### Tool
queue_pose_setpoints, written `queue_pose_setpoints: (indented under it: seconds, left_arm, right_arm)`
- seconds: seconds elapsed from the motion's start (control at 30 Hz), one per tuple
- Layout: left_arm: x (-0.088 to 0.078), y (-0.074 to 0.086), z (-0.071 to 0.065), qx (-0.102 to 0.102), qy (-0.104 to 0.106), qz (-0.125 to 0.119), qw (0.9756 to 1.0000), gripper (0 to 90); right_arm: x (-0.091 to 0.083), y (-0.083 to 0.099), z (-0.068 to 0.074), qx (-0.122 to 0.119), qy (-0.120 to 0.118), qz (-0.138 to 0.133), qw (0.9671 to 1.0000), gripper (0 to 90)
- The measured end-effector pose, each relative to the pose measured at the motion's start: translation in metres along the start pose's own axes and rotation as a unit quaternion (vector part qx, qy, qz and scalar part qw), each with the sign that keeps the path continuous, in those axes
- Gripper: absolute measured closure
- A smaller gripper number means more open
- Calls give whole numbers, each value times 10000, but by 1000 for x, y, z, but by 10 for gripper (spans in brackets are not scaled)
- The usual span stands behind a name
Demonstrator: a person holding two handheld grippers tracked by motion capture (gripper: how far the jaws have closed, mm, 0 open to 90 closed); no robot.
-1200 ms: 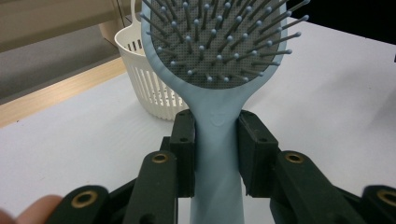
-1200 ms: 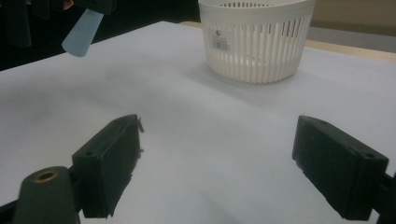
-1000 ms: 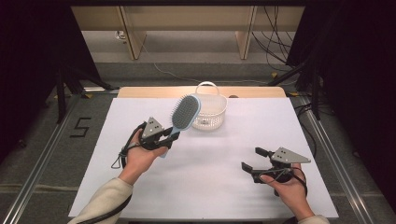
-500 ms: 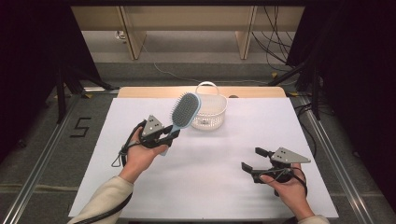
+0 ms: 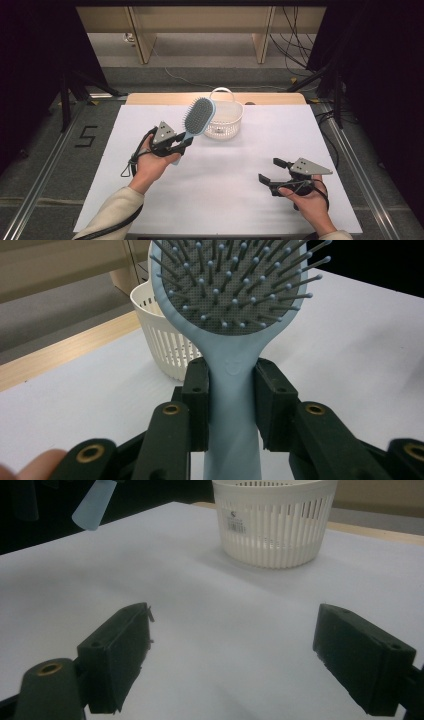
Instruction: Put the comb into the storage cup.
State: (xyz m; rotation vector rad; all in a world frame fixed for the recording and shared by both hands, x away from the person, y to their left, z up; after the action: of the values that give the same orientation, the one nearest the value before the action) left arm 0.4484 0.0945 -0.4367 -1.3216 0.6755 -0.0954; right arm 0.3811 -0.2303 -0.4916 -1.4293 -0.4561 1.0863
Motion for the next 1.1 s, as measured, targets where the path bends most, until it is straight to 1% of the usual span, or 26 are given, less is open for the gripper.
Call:
queue_pose_setpoints:
  seconds: [0.07,0.23,0.3,0.33,0.4,0.5,0.53,0.63,0.73,0.8,0.83,0.97,1.0,1.1]
  left_arm:
    - [0,-1,0,9,-4,-1,10000,697]
    - [1,-1,-1,-50,40,8,10000,696]
    - [1,-2,-1,-26,11,-20,10000,697]
    - [1,-2,-1,-57,49,4,10000,697]
    - [2,-3,-1,-52,46,-3,10000,697]
    - [2,-5,0,8,-13,-20,10000,697]
    - [2,-5,-1,-44,27,-8,10000,697]
    - [3,-6,0,-8,-9,-48,10000,697]
    - [3,-7,-2,-56,34,-33,10000,697]
    - [4,-8,-1,-15,10,-61,10000,697]
    - [4,-8,-2,-58,53,-38,10000,697]
    - [5,-10,-4,-68,67,-49,9999,697]
    - [5,-11,-3,-37,46,-79,10000,697]
    - [6,-12,-4,-41,31,-92,9999,696]
  right_arm:
    - [0,0,0,-2,0,-15,10000,161]
    - [0,0,0,-3,2,-13,10000,161]
    - [0,0,0,1,5,-14,10000,161]
    - [0,0,0,5,2,-16,10000,161]
    - [0,0,0,-3,3,-14,10000,161]
    - [0,0,0,-3,5,-15,10000,161]
    - [0,0,0,-1,4,-19,10000,161]
    - [0,0,0,1,4,-27,10000,161]
    - [0,0,0,-9,5,-24,10000,161]
    - [0,0,0,-3,6,-31,10000,161]
    - [0,0,0,-1,1,-33,10000,161]
    - [0,0,0,-5,1,-26,10000,161]
    - [0,0,0,1,2,-36,10000,161]
    - [0,0,0,-2,0,-39,10000,161]
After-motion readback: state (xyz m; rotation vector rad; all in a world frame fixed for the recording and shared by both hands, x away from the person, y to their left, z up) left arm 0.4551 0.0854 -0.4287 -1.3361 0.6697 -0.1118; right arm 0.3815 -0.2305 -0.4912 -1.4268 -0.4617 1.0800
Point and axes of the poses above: each handheld gripper's, and its own axes: x roughly forward along the jaws, y roughly out of its underside, z roughly to its left, the point moved 6 cm from there along x, roughly forward along the jaws, and after that the axes turned 11 degrees about -y, right-handed, at the moved point
